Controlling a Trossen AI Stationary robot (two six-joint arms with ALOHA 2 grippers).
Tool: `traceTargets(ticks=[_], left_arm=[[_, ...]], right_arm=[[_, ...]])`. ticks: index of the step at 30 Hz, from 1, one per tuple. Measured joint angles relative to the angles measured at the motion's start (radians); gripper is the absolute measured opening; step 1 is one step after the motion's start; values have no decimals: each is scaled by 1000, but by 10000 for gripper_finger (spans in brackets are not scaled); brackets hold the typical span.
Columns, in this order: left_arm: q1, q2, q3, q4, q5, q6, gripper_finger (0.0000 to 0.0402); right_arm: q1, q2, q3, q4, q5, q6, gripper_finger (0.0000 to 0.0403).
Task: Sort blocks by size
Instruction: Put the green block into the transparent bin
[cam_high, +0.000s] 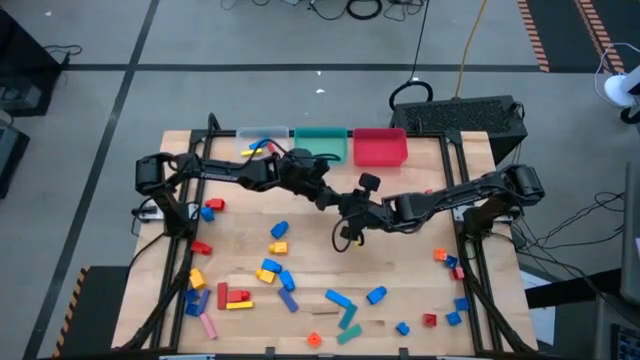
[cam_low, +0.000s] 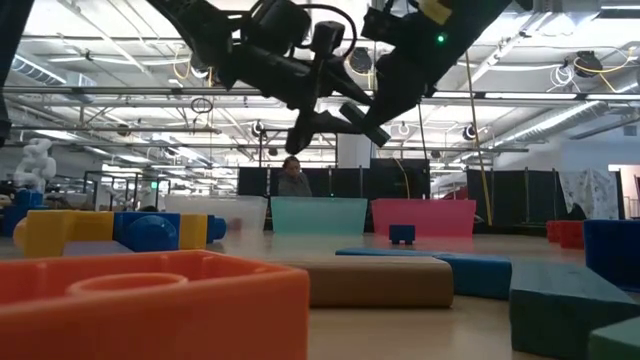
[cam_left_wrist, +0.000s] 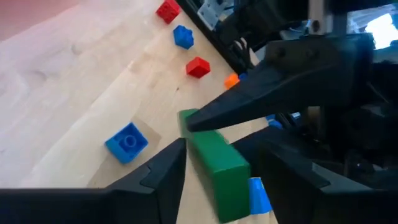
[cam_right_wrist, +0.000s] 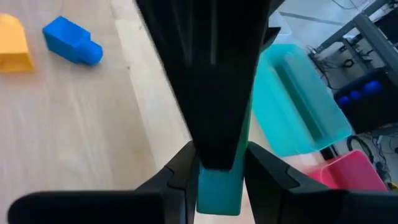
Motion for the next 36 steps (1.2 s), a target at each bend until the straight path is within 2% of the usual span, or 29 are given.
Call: traceTargets(ticks=[13, 18, 23, 29, 36], left_arm=[[2, 1, 14, -48, -11, 48, 61], [13, 1, 15, -49, 0, 88, 60], [51, -2, 16, -60, 12, 164, 60], [131, -27, 16, -132, -32, 242, 60], [240, -104, 17, -279, -118, 379, 60]], right_arm=[[0, 1, 0, 7, 13, -15, 89], [-1, 1, 0, 7, 13, 31, 103], [-2, -3, 0, -23, 13, 107, 151], [-7, -29, 0, -185, -1, 394, 205], [1, -44, -3, -376, 39, 587, 229]])
